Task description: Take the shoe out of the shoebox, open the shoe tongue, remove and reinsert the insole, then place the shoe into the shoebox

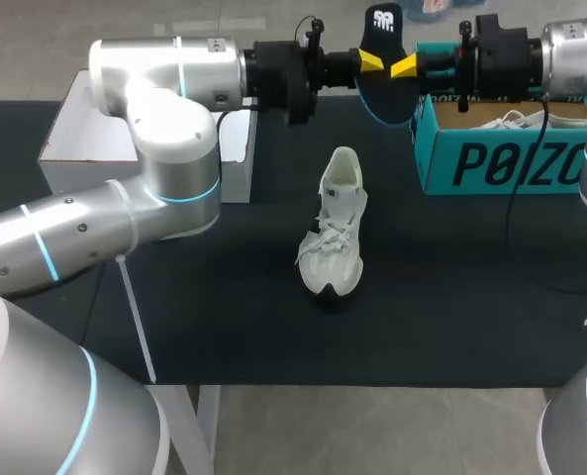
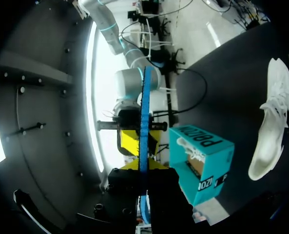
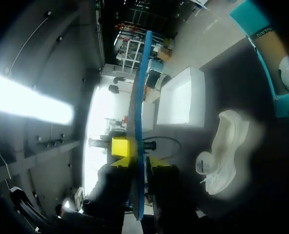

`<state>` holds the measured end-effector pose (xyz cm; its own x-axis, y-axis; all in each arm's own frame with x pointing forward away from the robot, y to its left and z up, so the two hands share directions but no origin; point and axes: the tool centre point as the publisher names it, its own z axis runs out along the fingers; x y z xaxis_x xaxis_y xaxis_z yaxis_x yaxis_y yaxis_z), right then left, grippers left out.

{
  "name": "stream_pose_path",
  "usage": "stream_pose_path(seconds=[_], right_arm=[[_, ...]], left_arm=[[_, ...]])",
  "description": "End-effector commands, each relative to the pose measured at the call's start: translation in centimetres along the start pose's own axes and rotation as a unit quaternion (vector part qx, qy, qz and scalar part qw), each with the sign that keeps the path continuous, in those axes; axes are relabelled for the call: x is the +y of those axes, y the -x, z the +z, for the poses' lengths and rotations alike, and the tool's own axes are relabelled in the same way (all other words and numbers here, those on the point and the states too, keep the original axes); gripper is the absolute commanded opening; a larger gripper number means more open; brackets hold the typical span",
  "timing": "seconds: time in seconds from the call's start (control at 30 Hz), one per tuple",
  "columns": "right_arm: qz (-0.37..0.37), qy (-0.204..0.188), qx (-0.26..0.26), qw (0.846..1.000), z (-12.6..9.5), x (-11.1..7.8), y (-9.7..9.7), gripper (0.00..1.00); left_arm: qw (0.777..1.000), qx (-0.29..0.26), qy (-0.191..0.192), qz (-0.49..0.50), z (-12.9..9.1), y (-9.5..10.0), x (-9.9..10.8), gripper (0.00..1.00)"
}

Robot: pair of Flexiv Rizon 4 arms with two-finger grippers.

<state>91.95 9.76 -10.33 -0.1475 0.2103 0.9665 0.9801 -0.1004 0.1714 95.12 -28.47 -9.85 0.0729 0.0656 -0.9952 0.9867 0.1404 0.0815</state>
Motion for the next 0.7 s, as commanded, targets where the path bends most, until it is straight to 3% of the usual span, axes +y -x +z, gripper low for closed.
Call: stream_pose_path(seconds=[0.03,0.07,0.1,0.13,0.17,0.33,0.5,0.7], right_arm=[[-0.001,0.002,0.001,1.000,0.0,-0.1,0.2,0.00],[-0.001,0.002,0.002,1.000,-0.1,-0.1,0.2,0.00],[-0.001,0.003,0.003,1.000,-0.1,-0.1,0.2,0.00],[-0.001,0.004,0.004,1.000,-0.2,-0.1,0.2,0.00],[-0.001,0.004,0.004,1.000,-0.2,-0.1,0.2,0.00],[-0.006,0.007,0.002,1.000,-0.6,0.2,0.2,0.00],[-0.018,0.020,-0.002,1.000,-1.4,1.0,0.0,0.00],[-0.043,0.044,-0.018,0.998,-2.3,2.7,-0.6,0.00]], left_arm=[[1.000,-0.004,0.004,-0.003,0.6,0.0,0.0,0.13],[1.000,-0.004,0.004,-0.003,0.6,0.0,-0.1,0.34],[1.000,-0.004,0.004,-0.005,0.6,0.1,-0.1,0.44],[1.000,-0.004,0.006,-0.007,0.7,0.1,-0.1,0.67],[1.000,-0.004,0.008,-0.008,0.7,0.1,0.0,1.00],[0.998,0.003,0.027,-0.051,0.5,0.1,0.5,1.00],[0.990,0.014,0.058,-0.126,-1.1,-0.2,1.4,1.00],[0.950,0.016,0.101,-0.295,-4.3,-0.6,3.0,1.00]])
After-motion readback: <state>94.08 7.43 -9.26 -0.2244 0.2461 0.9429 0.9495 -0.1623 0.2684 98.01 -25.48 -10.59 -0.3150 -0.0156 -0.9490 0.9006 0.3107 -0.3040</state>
